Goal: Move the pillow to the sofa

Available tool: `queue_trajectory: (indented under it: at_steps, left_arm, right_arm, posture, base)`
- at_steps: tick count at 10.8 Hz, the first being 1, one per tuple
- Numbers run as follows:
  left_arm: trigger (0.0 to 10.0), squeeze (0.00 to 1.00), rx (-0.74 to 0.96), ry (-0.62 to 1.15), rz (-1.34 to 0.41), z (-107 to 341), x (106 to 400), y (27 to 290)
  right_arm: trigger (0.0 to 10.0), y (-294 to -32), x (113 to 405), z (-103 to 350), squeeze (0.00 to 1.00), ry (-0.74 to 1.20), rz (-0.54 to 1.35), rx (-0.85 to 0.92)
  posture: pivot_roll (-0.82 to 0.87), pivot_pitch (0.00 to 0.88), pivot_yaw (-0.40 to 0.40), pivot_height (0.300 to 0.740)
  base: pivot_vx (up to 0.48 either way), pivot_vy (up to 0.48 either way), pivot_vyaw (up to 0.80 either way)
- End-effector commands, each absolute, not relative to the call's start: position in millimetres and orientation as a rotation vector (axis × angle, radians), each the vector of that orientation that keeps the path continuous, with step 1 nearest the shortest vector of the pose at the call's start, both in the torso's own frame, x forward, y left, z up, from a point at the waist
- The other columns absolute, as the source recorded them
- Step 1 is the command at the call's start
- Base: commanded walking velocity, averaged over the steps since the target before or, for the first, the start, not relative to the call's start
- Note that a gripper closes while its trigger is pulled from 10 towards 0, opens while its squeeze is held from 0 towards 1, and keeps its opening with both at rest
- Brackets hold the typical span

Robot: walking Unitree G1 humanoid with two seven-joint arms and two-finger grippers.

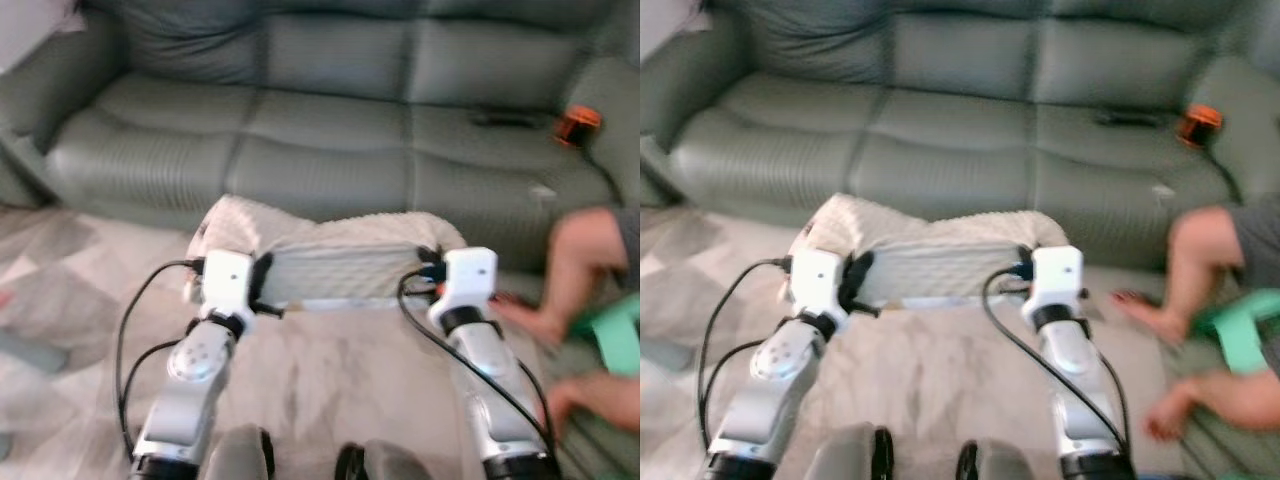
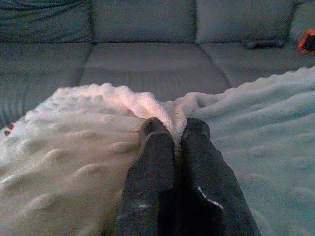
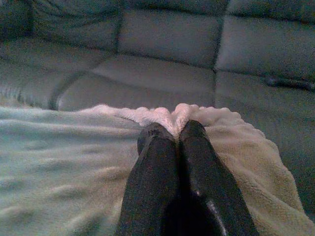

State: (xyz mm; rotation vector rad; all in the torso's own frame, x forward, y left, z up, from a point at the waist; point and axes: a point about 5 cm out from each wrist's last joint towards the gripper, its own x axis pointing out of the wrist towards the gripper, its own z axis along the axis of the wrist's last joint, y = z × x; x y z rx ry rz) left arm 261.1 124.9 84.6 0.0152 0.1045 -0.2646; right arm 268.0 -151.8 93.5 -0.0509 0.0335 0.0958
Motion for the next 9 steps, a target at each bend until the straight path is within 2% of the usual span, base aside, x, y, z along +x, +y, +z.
queue_trajectory:
  at_steps: [1, 6, 8, 9]
  left_arm:
    - [10.0, 0.0, 0.004, 0.085, -0.243, 88.5, 263.6, 127.6]
    - [10.0, 0.0, -0.015, 0.085, -0.267, 88.8, 263.9, 121.7]
    - [10.0, 0.0, -0.025, 0.094, -0.269, 88.2, 264.1, 120.2]
    - [10.0, 0.0, -0.028, 0.099, -0.268, 88.0, 264.4, 120.0]
  right_arm:
    - [10.0, -169.7, 266.9, 99.1, 0.0, 0.011, 0.023, -0.066]
    - [10.0, -169.5, 267.2, 99.5, 0.0, 0.008, 0.028, -0.083]
    - [10.0, -169.3, 267.2, 99.4, 0.0, 0.009, 0.022, -0.082]
    - [10.0, -169.9, 267.7, 98.7, 0.0, 0.014, 0.016, -0.081]
  posture:
    - [-0.06, 0.141, -0.011, 0.74]
    - [-0.06, 0.142, -0.01, 0.74]
    - [-0.06, 0.143, -0.01, 0.74]
    - [-0.06, 0.144, -0.011, 0.74]
  base:
    - [0.48, 0.0, 0.0]
    - [0.48, 0.0, 0.0]
    - [0.461, 0.0, 0.7]
    - [0.409, 0.247, 0.0]
